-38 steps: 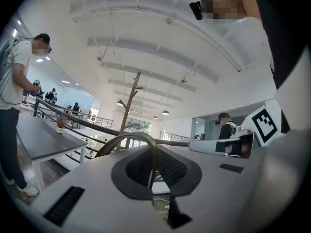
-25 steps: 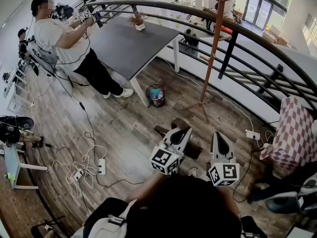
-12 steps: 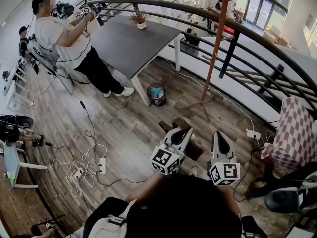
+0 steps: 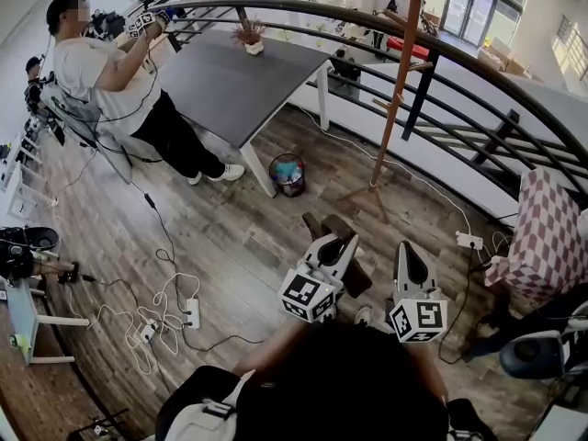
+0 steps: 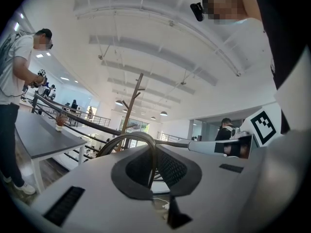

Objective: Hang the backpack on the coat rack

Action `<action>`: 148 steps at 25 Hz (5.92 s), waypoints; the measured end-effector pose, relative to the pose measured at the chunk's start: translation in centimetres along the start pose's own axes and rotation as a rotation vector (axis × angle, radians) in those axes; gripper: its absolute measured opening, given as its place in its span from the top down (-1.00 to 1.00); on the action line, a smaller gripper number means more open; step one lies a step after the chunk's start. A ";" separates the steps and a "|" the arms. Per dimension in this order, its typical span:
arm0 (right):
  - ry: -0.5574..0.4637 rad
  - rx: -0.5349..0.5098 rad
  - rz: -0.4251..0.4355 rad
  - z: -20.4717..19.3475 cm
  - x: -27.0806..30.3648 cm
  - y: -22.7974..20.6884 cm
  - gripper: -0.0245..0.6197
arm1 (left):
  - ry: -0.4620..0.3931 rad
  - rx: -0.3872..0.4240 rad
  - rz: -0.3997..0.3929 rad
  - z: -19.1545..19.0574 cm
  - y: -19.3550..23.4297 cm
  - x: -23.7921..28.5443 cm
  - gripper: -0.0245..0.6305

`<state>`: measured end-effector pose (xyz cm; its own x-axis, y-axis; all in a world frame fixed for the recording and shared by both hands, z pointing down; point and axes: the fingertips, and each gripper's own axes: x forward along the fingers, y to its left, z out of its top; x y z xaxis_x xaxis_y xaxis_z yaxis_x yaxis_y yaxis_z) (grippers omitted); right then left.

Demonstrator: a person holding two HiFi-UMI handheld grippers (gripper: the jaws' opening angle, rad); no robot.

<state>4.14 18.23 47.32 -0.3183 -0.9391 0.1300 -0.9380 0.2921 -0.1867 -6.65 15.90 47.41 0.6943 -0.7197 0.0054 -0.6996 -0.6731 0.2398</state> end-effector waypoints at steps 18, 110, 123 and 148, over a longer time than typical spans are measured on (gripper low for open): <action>0.004 0.014 -0.018 0.3 3.2 1.9 0.89 | 0.000 0.002 -0.029 1.7 3.1 0.1 0.87; -0.017 0.006 -0.034 8.0 31.6 -12.7 0.89 | 0.034 0.004 -0.132 8.5 20.1 26.9 0.87; -0.046 0.007 0.000 9.2 32.1 -15.3 0.89 | 0.041 -0.003 -0.170 10.3 18.4 30.3 0.87; -0.074 -0.002 0.038 12.0 35.1 -16.7 0.89 | -0.006 0.080 -0.316 19.5 18.2 37.0 0.87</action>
<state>10.32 -21.75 43.34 -0.3431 -0.9380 0.0504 -0.9256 0.3284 -0.1883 2.95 -26.29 33.02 0.8782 -0.4741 -0.0629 -0.4612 -0.8743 0.1511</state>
